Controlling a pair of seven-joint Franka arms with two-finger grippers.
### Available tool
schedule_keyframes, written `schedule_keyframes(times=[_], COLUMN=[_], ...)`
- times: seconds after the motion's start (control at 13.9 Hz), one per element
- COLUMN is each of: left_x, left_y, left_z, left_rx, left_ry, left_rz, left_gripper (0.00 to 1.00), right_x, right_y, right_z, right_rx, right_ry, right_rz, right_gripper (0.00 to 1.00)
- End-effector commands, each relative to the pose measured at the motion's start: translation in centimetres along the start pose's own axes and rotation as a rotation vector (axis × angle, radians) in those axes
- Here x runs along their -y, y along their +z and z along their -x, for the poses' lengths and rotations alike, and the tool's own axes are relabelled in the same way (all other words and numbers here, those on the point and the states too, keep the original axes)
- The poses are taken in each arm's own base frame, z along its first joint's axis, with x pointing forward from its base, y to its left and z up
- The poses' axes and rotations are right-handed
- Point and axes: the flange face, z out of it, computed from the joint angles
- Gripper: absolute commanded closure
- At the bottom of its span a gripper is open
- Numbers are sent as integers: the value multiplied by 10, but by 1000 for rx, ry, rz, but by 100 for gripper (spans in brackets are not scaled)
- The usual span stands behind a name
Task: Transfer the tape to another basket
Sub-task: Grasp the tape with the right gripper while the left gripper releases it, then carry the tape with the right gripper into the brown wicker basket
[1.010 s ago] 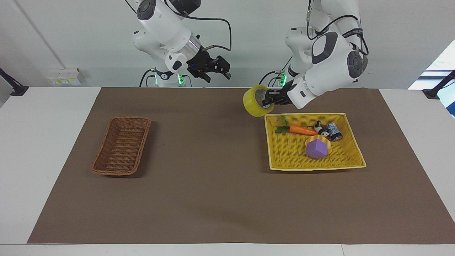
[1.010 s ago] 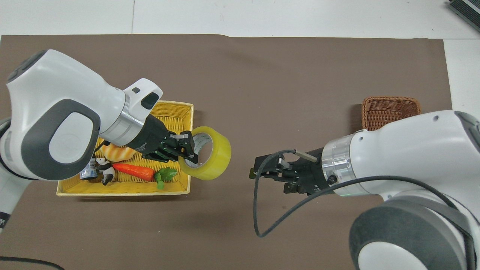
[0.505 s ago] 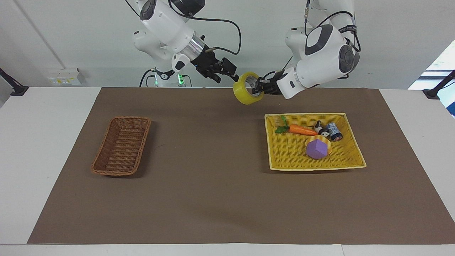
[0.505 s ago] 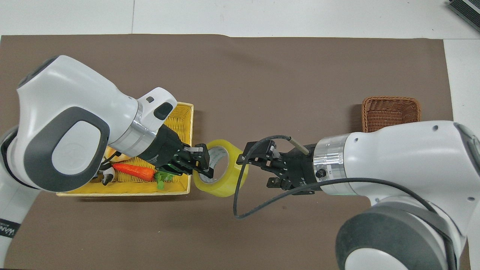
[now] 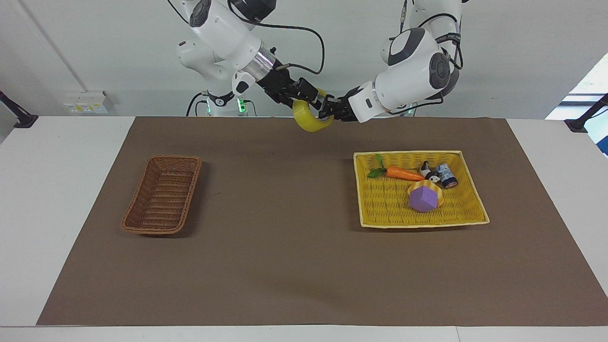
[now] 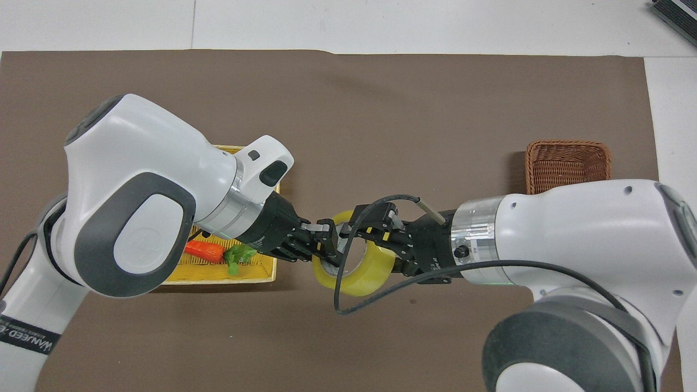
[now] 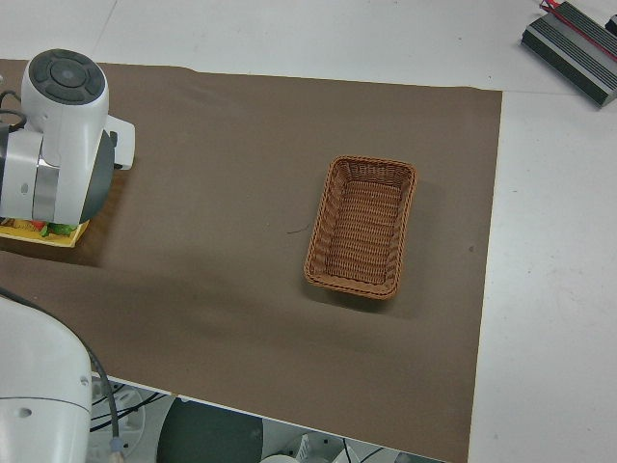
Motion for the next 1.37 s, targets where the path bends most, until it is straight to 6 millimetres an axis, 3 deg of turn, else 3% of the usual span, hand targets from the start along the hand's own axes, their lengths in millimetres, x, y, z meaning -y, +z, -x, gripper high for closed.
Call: schedule_keyframes(times=[0.0, 0.07, 0.14, 0.22, 0.29, 0.36, 0.72, 0.94, 1.08, 1.3], left_x=[-10, -13, -15, -16, -19, -24, 4, 29, 55, 86], left_y=[-7, -4, -3, -4, -10, -18, -76, -109, -132, -161], left_z=[6, 8, 9, 9, 12, 24, 22, 23, 25, 23], left_rx=[-11, -6, -6, -15, -27, -36, -128, -221, -269, -335], left_ry=[6, 13, 16, 19, 23, 27, -61, -87, -124, -164], left_rz=[33, 37, 41, 37, 37, 33, 60, -27, -120, -298], left_gripper=[100, 100, 100, 74, 29, 0, 0, 0, 0, 0], right_x=[-6, -6, -6, -6, -7, -8, -10, -13, -21, -39], right_y=[0, -1, 0, 0, 0, 0, 0, -2, -14, -57], right_z=[8, 9, 10, 9, 8, 8, 7, -1, -16, -43], right_rx=[3, 12, 18, 18, 20, 27, 11, 9, 12, 37], right_ry=[-32, -19, -13, -15, -13, -25, -48, -107, -176, -291], right_rz=[5, 13, 18, 19, 22, 32, 60, 60, 61, 67], right_gripper=[89, 100, 100, 100, 100, 100, 100, 100, 100, 100])
